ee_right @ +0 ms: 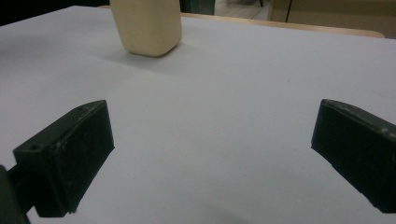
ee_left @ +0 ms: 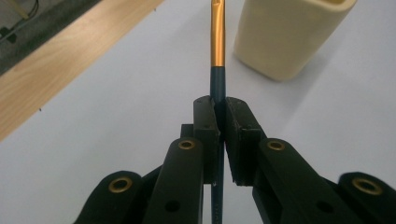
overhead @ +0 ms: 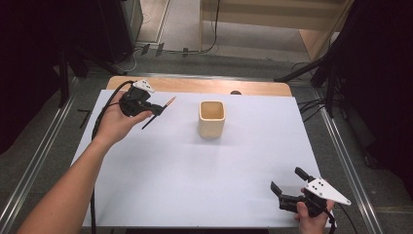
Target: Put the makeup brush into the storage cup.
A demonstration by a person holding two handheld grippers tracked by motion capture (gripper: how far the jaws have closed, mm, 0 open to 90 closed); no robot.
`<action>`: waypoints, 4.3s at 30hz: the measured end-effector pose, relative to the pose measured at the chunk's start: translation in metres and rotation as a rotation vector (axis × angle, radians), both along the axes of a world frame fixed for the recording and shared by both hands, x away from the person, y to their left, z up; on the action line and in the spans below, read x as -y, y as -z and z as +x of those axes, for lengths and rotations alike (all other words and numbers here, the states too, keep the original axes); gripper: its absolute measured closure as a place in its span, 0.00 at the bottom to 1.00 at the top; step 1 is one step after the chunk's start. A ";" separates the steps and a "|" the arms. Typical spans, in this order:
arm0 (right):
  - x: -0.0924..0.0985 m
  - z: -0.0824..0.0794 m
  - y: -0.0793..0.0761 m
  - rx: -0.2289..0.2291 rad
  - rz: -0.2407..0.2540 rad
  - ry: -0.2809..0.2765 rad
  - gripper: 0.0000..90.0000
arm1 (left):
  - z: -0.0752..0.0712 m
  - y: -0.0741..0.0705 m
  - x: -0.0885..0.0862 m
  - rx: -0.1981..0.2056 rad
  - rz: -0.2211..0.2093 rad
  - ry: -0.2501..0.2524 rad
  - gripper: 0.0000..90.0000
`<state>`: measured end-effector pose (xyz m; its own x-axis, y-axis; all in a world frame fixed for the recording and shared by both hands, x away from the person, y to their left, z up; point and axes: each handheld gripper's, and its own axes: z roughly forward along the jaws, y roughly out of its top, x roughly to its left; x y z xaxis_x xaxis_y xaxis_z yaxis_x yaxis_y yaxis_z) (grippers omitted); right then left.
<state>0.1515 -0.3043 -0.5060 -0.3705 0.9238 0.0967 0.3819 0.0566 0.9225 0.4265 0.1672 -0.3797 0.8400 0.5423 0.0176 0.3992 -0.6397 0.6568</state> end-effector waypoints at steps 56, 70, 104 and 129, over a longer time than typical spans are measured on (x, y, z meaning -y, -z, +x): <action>0.001 0.000 0.000 0.000 0.003 -0.003 0.00 | -0.011 -0.005 0.073 0.204 -0.816 0.008 0.94; 0.003 -0.001 0.000 0.000 0.009 -0.003 0.00 | -0.005 0.015 0.101 0.189 -0.815 -0.019 0.94; 0.004 -0.001 0.000 0.000 0.010 -0.004 0.00 | -0.019 0.063 0.106 0.148 -0.689 -0.048 0.75; 0.003 -0.001 0.000 0.001 0.010 -0.002 0.00 | -0.060 0.050 0.046 0.159 -0.555 -0.063 0.00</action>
